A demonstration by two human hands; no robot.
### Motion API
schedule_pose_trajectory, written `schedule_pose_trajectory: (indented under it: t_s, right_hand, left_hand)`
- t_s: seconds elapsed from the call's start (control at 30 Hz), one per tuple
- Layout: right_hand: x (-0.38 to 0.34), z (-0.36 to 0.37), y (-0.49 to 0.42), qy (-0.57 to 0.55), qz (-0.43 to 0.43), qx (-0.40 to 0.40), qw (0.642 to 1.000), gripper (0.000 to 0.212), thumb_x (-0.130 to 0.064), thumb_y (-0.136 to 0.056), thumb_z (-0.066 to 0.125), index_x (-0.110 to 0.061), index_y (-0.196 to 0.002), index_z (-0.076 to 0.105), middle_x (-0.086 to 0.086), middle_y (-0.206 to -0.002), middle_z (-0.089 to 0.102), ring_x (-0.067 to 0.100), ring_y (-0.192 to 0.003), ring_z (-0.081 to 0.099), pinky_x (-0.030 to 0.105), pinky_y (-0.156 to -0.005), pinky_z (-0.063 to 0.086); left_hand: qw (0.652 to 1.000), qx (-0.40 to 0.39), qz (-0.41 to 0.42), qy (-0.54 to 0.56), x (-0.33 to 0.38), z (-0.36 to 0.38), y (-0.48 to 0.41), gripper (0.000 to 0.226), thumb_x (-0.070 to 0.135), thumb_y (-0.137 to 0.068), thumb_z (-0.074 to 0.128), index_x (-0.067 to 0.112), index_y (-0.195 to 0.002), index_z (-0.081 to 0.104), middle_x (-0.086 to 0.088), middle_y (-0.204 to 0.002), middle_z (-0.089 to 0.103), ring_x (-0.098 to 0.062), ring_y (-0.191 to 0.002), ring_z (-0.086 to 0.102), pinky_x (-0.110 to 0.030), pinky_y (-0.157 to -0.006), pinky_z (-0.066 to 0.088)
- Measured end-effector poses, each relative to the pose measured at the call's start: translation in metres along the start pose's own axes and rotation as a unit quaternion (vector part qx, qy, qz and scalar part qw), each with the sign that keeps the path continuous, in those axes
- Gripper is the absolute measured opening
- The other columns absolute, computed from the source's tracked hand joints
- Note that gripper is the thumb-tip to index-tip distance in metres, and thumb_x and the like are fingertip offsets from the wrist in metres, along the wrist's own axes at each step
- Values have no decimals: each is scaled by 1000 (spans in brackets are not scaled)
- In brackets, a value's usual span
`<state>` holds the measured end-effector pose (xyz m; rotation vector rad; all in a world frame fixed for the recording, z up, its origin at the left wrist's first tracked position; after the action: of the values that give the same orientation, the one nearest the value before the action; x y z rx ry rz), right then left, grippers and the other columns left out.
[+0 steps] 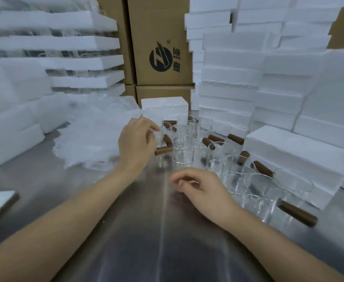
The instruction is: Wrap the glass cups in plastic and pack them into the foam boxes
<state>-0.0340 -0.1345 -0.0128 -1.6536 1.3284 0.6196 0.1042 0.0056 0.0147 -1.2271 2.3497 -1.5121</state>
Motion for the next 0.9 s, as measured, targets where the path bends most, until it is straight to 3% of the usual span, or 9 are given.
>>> schedule_pose_trajectory:
  t_s: [0.1,0.23,0.33,0.43,0.57,0.67,0.73,0.83,0.9]
  right_hand:
    - [4,-6,-5,-21,37,55,998,40,5,-89,50,-31,-80,68,-15,-86,69,4,-87,65,27,-85,52]
    - [5,-2,-10,-62,86,83,991,37,7,-88,49,-23,-82,69,-5,-89,70,18,-93,66,40,-90,53]
    - [6,2,-9,-38,94,87,991,28,5,-87,52,-16,-92,70,-2,-88,69,16,-87,66,32,-87,54]
    - [5,2,-6,-35,99,81,991,28,1,-86,51,-23,-89,66,1,-83,70,7,-71,66,16,-69,51]
    - [9,0,-5,-78,120,94,985,26,-1,-84,50,-26,-85,60,7,-79,72,17,-76,69,20,-68,53]
    - [14,1,-6,-85,133,108,982,23,-3,-86,50,-23,-96,56,7,-85,70,15,-72,70,20,-70,53]
    - [15,2,-7,-71,128,118,982,27,-3,-87,51,-18,-109,52,6,-101,65,16,-72,70,23,-72,56]
    - [13,3,-10,-55,113,126,984,53,-1,-87,53,-16,-136,37,0,-124,48,19,-77,69,39,-80,57]
    - [13,2,-10,-65,111,124,984,70,-2,-87,55,-19,-147,23,-5,-125,41,13,-76,67,36,-78,58]
  left_hand:
    - [996,-32,33,-81,-10,-19,28,24,-6,-73,53,12,-81,67,-2,-87,65,-28,-86,56,-34,-70,35]
    - [998,-40,-38,-16,3,-26,44,22,7,-82,51,11,-96,67,-2,-99,63,-22,-96,54,-35,-78,46]
    - [996,-74,-39,-41,23,-13,50,29,24,-91,52,10,-113,65,-6,-114,59,-26,-107,52,-40,-89,45]
    - [988,-101,-2,-119,31,-1,49,35,35,-95,51,11,-119,62,-6,-115,59,-25,-110,49,-37,-88,40]
    - [974,-131,11,-183,24,3,46,36,39,-97,45,15,-116,63,-1,-112,59,-22,-109,46,-33,-88,36]
    - [965,-149,26,-214,23,3,47,37,39,-99,41,14,-112,64,-4,-110,57,-23,-107,45,-32,-85,33]
    - [963,-171,36,-203,23,3,48,38,36,-100,39,8,-111,63,-8,-111,56,-25,-107,46,-33,-86,34]
    - [970,-209,-7,-123,20,-3,48,34,31,-102,38,4,-106,59,-12,-109,51,-28,-102,50,-37,-85,39]
    - [975,-214,-26,-45,20,-9,48,30,28,-102,40,4,-102,58,-9,-103,48,-29,-95,53,-41,-82,42]
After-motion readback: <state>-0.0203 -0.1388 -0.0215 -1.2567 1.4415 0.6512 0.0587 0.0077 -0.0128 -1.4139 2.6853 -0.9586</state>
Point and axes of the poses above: each hand's wrist, its own y-axis away from the middle knuckle, its own z-axis out of the palm, x = y × z, the point moved 1 cm from there along -y, towards the middle knuckle
